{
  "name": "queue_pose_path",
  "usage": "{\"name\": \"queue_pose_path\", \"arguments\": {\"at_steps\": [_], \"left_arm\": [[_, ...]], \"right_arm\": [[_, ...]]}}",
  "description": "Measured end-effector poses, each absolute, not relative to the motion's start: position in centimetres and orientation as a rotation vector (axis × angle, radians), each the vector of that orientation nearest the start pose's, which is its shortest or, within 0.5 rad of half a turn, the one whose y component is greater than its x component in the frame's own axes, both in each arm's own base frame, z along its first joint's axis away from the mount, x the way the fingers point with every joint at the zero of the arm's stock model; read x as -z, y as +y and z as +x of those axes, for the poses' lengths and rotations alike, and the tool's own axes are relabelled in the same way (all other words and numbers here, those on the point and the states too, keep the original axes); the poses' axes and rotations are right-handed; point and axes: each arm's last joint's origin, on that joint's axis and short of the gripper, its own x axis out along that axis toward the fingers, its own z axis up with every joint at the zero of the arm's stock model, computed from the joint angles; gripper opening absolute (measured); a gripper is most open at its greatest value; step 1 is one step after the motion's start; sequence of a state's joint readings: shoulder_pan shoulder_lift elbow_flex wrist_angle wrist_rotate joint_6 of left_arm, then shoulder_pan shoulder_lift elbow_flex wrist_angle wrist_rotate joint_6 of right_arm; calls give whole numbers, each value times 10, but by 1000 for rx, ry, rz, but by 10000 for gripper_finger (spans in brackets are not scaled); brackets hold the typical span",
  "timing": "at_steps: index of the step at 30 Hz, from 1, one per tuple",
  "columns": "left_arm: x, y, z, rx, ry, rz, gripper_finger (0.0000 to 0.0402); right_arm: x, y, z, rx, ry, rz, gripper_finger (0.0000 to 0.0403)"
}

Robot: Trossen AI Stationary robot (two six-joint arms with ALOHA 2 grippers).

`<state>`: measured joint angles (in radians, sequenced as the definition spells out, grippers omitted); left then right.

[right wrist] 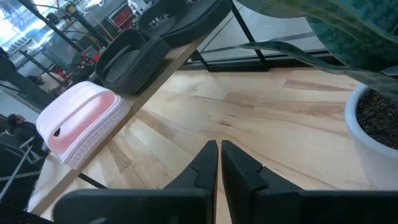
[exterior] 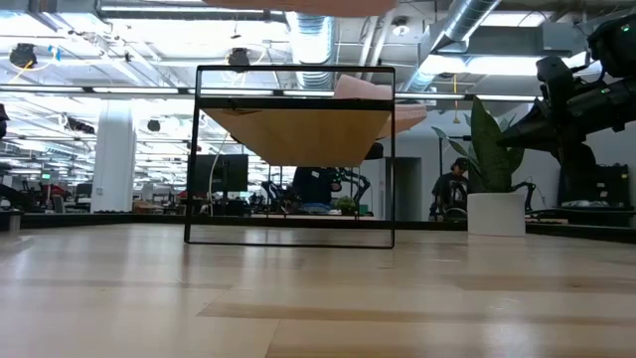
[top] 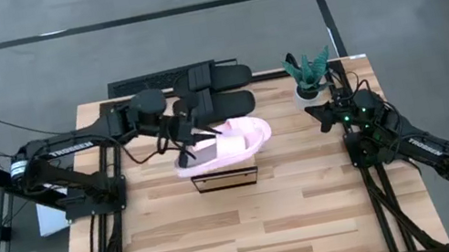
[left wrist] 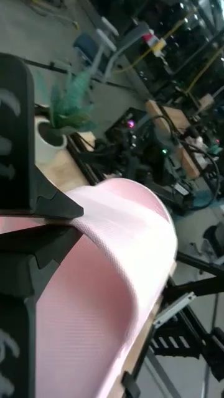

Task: Pick and place slides into the shelf
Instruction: Put the pink slide on the shelf

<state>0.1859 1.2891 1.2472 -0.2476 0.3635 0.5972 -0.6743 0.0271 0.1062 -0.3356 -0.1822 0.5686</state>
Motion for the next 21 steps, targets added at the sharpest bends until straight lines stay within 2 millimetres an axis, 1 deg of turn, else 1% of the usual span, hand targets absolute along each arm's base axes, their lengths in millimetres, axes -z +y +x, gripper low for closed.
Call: {"name": "queue_pose_path", "arguments": {"at_steps": [7,12,21], "left_arm": [[-369,43,297,308,211,486,0],[-369,43,302,322,178,464,0],[-360,42,315,354,177,403,0]], "right_arm": [[-165,-51,72,546,90,662,13],[-166,-51,72,546,89,661,13],[-166,-51,72,546,89,661,13]]}}
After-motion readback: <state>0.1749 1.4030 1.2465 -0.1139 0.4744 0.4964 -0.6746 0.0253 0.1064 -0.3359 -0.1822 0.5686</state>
